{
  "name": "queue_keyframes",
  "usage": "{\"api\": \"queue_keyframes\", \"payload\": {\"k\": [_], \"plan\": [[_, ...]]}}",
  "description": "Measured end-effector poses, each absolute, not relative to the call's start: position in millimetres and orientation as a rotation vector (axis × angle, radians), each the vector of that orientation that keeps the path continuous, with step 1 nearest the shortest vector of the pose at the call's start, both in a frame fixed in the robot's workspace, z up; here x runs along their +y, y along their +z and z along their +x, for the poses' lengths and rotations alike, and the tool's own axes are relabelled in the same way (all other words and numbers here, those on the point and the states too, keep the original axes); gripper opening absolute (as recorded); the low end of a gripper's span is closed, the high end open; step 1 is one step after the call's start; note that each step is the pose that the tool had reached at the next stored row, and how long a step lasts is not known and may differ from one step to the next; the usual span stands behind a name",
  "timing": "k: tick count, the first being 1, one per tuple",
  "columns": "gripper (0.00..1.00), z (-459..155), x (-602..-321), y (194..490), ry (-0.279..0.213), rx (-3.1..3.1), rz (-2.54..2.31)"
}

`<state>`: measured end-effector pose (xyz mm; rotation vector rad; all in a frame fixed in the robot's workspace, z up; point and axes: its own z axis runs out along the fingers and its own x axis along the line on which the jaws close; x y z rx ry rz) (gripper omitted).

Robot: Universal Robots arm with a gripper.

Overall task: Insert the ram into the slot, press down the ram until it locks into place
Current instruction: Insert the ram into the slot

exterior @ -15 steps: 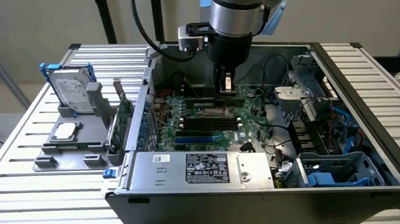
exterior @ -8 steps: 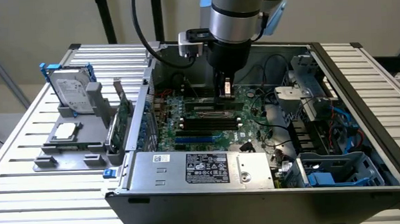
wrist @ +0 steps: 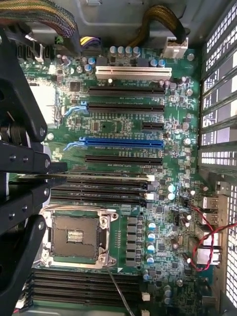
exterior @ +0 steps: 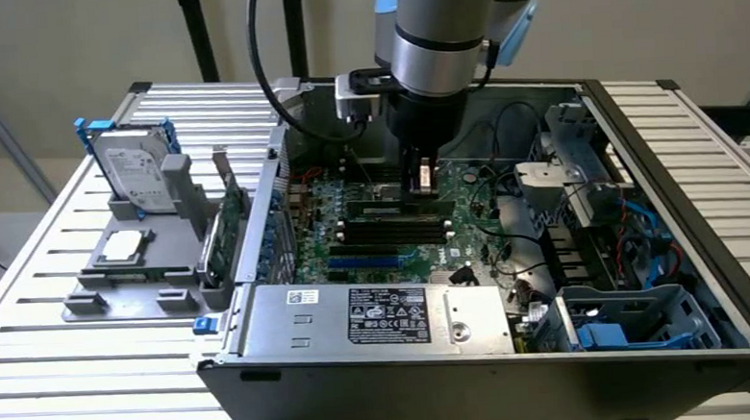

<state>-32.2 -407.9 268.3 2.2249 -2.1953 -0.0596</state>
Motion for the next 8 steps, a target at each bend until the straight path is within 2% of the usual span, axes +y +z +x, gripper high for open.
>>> {"api": "queue_keyframes", "payload": {"k": [8], "plan": [[0.14,-32.2,-407.9,253.8,-0.060,-2.196,2.224]]}}
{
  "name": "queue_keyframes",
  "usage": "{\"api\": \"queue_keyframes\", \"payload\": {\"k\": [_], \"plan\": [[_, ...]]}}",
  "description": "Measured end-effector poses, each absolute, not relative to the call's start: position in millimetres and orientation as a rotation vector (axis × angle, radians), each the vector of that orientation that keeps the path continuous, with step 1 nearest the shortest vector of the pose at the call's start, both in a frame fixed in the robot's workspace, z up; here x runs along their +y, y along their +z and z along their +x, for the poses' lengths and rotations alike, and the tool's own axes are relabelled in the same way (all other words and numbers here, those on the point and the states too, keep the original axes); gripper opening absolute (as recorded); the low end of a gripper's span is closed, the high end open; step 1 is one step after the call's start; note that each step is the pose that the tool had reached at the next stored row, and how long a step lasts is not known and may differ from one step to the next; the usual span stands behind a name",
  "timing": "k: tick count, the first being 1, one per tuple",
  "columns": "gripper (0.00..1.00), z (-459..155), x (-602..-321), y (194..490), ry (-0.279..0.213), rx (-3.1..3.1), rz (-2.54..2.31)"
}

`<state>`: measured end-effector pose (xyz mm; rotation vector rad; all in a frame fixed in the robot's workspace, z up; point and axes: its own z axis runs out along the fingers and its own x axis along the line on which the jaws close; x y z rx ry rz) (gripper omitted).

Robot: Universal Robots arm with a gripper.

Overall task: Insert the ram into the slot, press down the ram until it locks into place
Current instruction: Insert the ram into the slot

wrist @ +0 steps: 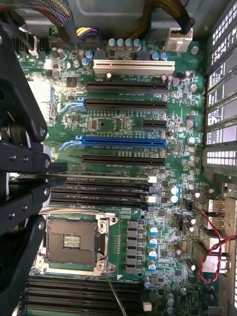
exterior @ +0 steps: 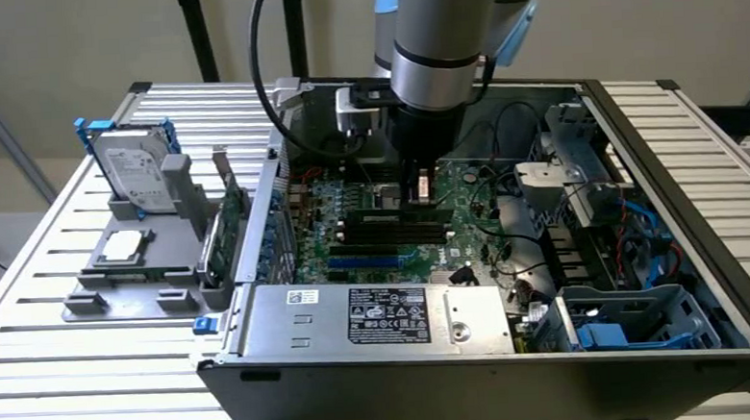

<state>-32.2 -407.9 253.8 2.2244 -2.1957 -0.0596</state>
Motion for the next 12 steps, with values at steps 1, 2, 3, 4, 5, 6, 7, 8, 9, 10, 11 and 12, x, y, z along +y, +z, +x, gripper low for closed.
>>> {"api": "queue_keyframes", "payload": {"k": [1,2,3,4,5,6,7,8,9,10,11,12], "plan": [[0.14,-32.2,-407.9,252.0,-0.060,-2.196,2.224],[0.14,-32.2,-407.9,250.2,-0.060,-2.196,2.225],[0.14,-32.2,-407.9,248.4,-0.060,-2.196,2.224],[0.14,-32.2,-407.9,246.5,-0.060,-2.196,2.224],[0.14,-32.3,-407.9,245.1,-0.061,-2.195,2.223],[0.14,-32.3,-407.8,243.7,-0.062,-2.195,2.223],[0.14,-32.2,-407.8,242.6,-0.064,-2.194,2.222],[0.14,-32.2,-407.8,241.9,-0.068,-2.192,2.220],[0.14,-32.1,-407.8,241.4,-0.073,-2.190,2.218],[0.14,-32.2,-407.8,240.9,-0.079,-2.188,2.216],[0.14,-32.1,-407.8,240.4,-0.084,-2.186,2.213],[0.14,-32.1,-407.7,239.9,-0.086,-2.185,2.212]]}}
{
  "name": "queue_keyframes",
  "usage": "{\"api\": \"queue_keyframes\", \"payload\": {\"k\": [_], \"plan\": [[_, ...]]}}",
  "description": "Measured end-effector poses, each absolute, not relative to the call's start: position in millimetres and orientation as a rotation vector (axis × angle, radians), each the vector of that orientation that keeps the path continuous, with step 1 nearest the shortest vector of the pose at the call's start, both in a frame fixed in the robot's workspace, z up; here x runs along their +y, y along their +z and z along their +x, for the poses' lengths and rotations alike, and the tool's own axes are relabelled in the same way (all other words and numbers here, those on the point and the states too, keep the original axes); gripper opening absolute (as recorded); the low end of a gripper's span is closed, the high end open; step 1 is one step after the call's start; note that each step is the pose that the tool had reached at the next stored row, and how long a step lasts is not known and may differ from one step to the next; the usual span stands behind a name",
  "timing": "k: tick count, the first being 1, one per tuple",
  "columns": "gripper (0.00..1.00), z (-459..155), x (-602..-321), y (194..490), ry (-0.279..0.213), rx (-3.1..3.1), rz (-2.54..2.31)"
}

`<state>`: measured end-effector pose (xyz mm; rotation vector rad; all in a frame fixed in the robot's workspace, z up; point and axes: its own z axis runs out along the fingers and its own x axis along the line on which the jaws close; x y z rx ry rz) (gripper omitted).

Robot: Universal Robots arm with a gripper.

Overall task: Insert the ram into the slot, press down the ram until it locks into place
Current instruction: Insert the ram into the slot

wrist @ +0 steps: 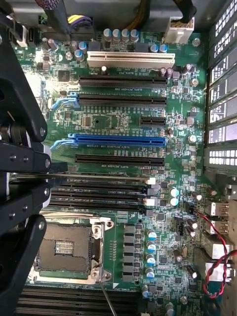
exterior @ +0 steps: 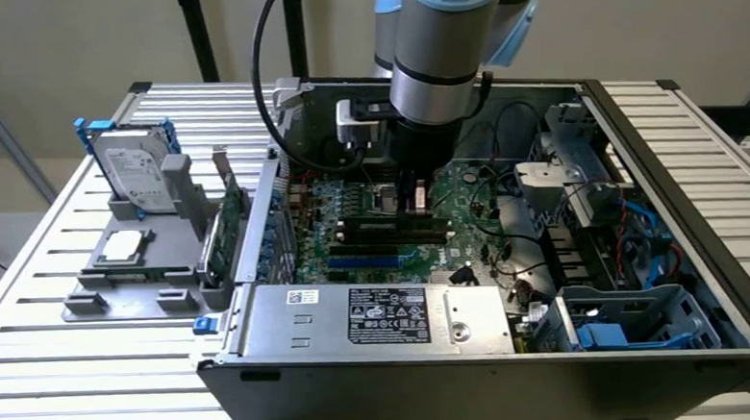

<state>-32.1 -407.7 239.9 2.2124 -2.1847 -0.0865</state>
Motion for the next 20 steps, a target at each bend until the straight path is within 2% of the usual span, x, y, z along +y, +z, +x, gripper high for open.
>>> {"api": "queue_keyframes", "payload": {"k": [20], "plan": [[0.14,-30.0,-407.1,230.5,-0.098,-2.185,2.224]]}}
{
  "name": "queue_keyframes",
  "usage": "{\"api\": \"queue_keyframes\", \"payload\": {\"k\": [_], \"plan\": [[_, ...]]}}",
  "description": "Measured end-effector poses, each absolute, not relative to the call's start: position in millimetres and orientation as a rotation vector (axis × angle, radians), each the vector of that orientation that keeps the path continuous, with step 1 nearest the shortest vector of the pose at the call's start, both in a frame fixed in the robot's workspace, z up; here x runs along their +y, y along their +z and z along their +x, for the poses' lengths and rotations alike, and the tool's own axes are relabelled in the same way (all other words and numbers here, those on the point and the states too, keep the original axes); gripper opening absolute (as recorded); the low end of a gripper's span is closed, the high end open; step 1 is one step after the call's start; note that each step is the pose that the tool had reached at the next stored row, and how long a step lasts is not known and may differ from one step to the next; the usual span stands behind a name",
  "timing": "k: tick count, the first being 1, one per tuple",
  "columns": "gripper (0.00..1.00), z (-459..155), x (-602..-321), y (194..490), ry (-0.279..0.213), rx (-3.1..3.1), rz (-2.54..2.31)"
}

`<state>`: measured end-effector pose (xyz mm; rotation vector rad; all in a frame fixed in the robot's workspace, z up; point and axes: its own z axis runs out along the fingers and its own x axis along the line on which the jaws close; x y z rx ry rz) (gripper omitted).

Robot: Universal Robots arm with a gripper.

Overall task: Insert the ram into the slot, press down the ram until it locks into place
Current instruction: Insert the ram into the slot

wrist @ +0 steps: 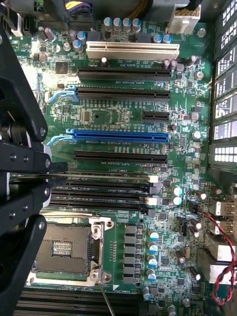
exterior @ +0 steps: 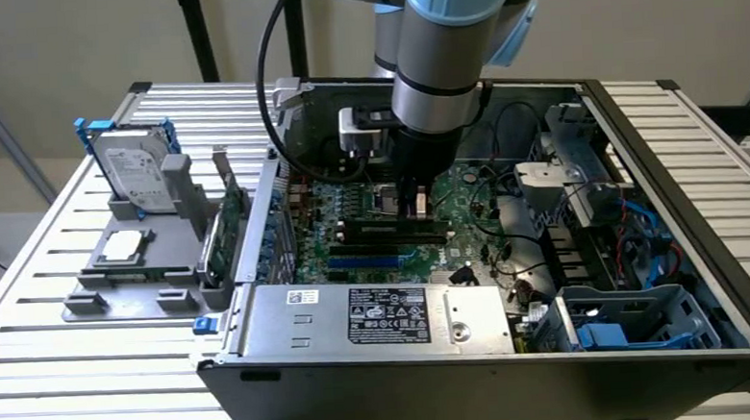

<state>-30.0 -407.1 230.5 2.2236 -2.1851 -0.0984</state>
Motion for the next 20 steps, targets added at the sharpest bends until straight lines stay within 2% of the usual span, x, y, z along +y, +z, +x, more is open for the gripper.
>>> {"api": "queue_keyframes", "payload": {"k": [20], "plan": [[0.14,-31.6,-404.3,226.8,-0.091,-2.181,2.235]]}}
